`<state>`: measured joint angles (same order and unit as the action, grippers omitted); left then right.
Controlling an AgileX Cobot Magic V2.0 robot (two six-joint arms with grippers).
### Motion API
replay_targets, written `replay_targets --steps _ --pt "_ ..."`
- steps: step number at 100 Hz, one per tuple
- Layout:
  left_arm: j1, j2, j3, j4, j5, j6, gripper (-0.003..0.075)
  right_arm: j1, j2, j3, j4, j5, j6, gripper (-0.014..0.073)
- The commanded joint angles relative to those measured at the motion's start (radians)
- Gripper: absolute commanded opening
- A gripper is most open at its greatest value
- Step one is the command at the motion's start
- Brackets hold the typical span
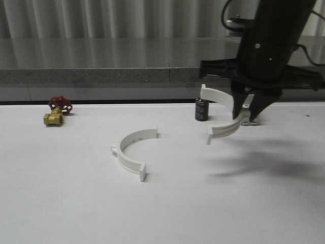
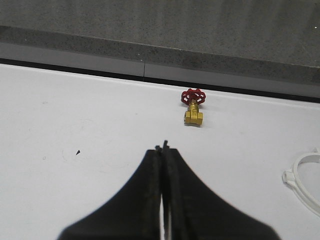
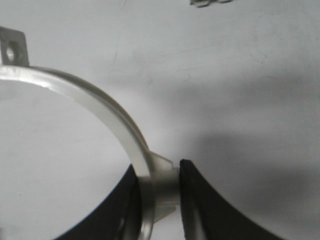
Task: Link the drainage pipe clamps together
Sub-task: 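Carry the clamp half toward the placed half and align the ends, then press the held half against the placed half, then open the right gripper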
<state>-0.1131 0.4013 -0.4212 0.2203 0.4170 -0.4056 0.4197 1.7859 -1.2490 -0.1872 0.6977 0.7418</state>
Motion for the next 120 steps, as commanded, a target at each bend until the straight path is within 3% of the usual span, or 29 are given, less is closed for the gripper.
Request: replay_targets --steps 1,59,120 --pt "0.003 0.006 -0.026 0.006 -0.073 0.001 -0.0020 0.034 -0.011 -0.065 -0.026 -0.009 0.018 0.0037" --pt "0.003 0.006 -0.026 0.006 -0.073 0.001 -0.0020 0.145 0.144 -0.196 -0.026 0.016 0.138 0.0037" --pt "0.003 0.006 -0.026 0.006 -0.073 0.001 -0.0020 0.157 0.204 -0.196 -0.032 0.002 0.225 0.0037"
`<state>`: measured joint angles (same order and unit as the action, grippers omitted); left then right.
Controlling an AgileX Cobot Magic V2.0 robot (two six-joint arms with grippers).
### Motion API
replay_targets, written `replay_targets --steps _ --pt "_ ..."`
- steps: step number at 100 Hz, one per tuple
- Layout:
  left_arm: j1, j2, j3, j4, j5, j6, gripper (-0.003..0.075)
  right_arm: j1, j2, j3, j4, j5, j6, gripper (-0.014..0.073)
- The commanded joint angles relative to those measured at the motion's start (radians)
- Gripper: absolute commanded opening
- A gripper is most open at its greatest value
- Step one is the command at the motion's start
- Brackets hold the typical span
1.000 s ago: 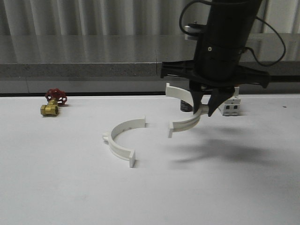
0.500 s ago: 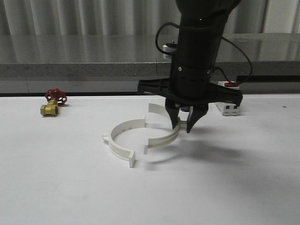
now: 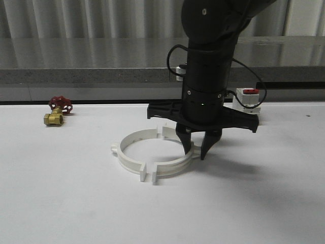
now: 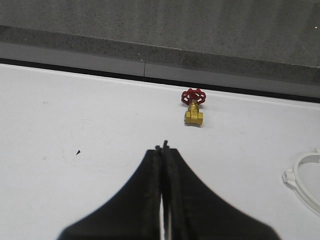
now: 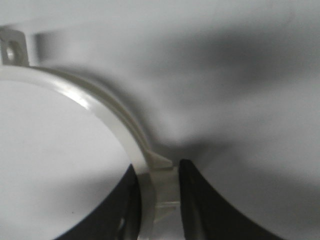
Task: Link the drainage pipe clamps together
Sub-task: 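Press the held half against the placed half, then open the right gripper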
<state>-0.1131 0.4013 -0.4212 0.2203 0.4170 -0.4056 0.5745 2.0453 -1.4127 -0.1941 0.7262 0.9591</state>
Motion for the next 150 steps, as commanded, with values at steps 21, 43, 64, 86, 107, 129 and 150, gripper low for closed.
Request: replay_targets --steps 21,43,64,86,107,129,150 --pt "0.003 0.006 -0.026 0.006 -0.073 0.001 -0.0020 0.002 -0.056 -0.032 -0.025 -0.038 0.015 0.0037" --pt "0.003 0.006 -0.026 0.006 -0.073 0.001 -0.0020 0.002 -0.056 -0.032 -0.023 -0.050 0.020 0.0037" --pt "0.003 0.006 -0.026 0.006 -0.073 0.001 -0.0020 0.002 -0.055 -0.032 -0.014 -0.061 0.020 0.0037" --pt "0.003 0.006 -0.026 0.006 -0.073 0.001 -0.0020 0.002 -0.046 -0.032 -0.006 -0.065 0.021 0.0037" --pt "0.003 0.006 -0.026 0.006 -0.073 0.001 -0.0020 0.002 -0.043 -0.032 -0.003 -0.067 0.021 0.0037" --pt "0.003 0.006 -0.026 0.006 -0.073 0.001 -0.0020 0.002 -0.043 -0.032 0.008 -0.076 0.022 0.0037" --pt "0.003 0.006 -0.026 0.006 -0.073 0.001 -0.0020 0.002 -0.043 -0.032 0.011 -0.075 0.022 0.0037"
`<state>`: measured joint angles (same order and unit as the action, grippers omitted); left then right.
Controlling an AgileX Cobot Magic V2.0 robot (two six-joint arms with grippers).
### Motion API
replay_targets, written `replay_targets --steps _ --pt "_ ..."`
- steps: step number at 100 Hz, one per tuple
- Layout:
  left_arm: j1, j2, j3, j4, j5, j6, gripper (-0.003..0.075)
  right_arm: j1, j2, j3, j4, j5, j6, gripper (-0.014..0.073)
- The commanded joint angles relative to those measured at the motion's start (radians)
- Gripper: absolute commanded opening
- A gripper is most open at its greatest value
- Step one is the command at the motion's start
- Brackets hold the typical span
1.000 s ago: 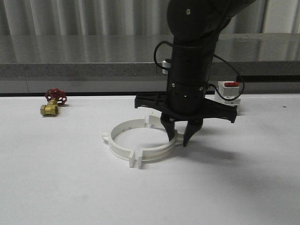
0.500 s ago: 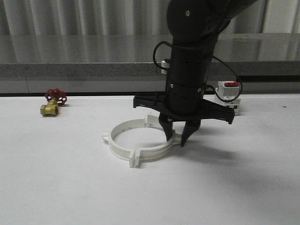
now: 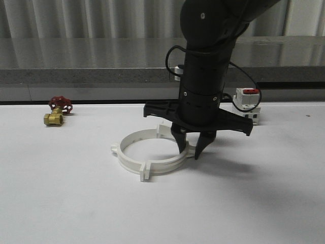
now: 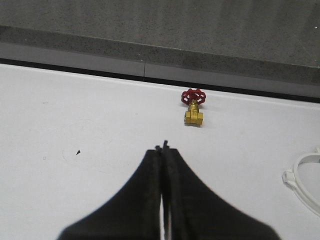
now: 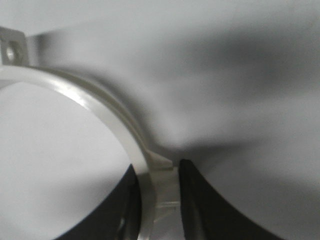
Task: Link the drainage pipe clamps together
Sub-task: 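Press the held half against the placed half, then open the right gripper, then raise the right gripper away from the joined ring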
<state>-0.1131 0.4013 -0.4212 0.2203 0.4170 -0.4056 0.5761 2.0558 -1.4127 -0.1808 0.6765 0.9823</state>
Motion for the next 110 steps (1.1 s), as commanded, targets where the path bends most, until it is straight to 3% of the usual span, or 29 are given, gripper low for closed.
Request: replay_targets --steps 1,13,23,47,56,91,110 --pt "0.003 0.006 -0.026 0.006 -0.073 0.001 -0.0020 0.001 -0.053 -0.032 -0.003 -0.025 -0.001 0.0037" --pt "0.003 0.006 -0.026 0.006 -0.073 0.001 -0.0020 0.001 -0.053 -0.032 -0.003 -0.018 -0.001 0.0041" --pt "0.003 0.006 -0.026 0.006 -0.073 0.001 -0.0020 0.001 -0.053 -0.032 -0.003 -0.018 -0.001 0.0094" --pt "0.003 0.006 -0.026 0.006 -0.073 0.001 -0.0020 0.001 -0.053 -0.032 -0.003 -0.022 -0.001 0.0390" --pt "0.003 0.006 -0.026 0.006 -0.073 0.001 -0.0020 0.001 -0.053 -0.032 -0.003 -0.021 -0.001 0.0454" --pt "0.003 0.006 -0.026 0.006 -0.073 0.001 -0.0020 0.001 -0.057 -0.032 -0.003 -0.014 -0.006 0.0456" --pt "0.003 0.006 -0.026 0.006 -0.073 0.001 -0.0020 0.000 -0.098 -0.032 -0.003 -0.058 -0.083 0.0456"
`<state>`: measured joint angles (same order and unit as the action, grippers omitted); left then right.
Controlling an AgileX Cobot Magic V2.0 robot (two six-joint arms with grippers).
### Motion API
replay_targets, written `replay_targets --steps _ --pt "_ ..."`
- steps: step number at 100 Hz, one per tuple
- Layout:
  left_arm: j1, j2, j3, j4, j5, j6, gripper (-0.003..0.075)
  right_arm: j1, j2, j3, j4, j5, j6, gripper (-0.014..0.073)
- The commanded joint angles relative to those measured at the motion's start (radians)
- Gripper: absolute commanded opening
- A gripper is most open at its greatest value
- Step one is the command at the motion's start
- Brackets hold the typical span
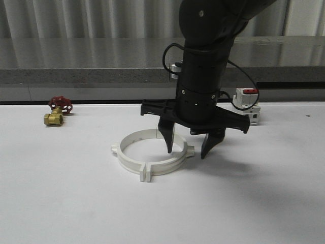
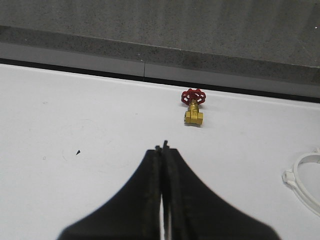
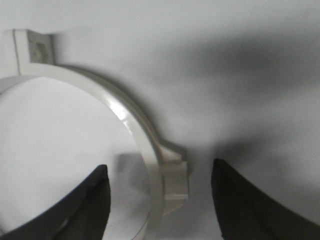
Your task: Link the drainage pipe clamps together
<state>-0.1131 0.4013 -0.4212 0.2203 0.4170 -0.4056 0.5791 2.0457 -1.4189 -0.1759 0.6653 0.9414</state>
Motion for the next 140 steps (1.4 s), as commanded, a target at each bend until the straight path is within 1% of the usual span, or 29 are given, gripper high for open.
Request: replay_targets --steps 1,17,36,45,60,85,106,120,140 --pt "0.003 0.006 -0.026 0.006 -0.073 0.001 -0.0020 -0.004 -0.091 -0.026 -0.008 -0.049 -0.048 0.0456" --pt "0.003 0.006 -0.026 0.006 -0.073 0.001 -0.0020 -0.014 -0.159 -0.026 -0.008 -0.061 -0.163 0.0456" --pt "0.003 0.006 -0.026 0.006 -0.073 0.001 -0.0020 -0.052 -0.271 -0.026 -0.008 0.000 -0.377 0.0456" --pt "0.003 0.006 -0.026 0.006 -0.073 0.001 -0.0020 -0.081 -0.337 -0.024 -0.008 0.032 -0.427 0.0456" --pt "0.003 0.006 -0.026 0.006 -0.073 0.001 -0.0020 -0.161 -0.468 0.022 -0.008 0.029 -0.497 0.0456" --pt "0.003 0.006 -0.026 0.006 -0.073 0.001 -0.0020 -0.343 -0.725 0.200 -0.008 0.054 -0.608 0.0456" --pt "0.003 0.006 -0.026 0.006 -0.073 0.001 -0.0020 -0.465 -0.961 0.390 -0.008 0.052 -0.640 0.0456" --pt "0.003 0.006 -0.026 0.006 -0.073 0.001 -0.0020 -0.505 -1.109 0.525 -0.008 0.057 -0.643 0.0456" --pt "0.003 0.006 -0.026 0.006 -0.073 0.001 -0.0020 -0.505 -1.297 0.693 -0.008 0.080 -0.643 0.0454"
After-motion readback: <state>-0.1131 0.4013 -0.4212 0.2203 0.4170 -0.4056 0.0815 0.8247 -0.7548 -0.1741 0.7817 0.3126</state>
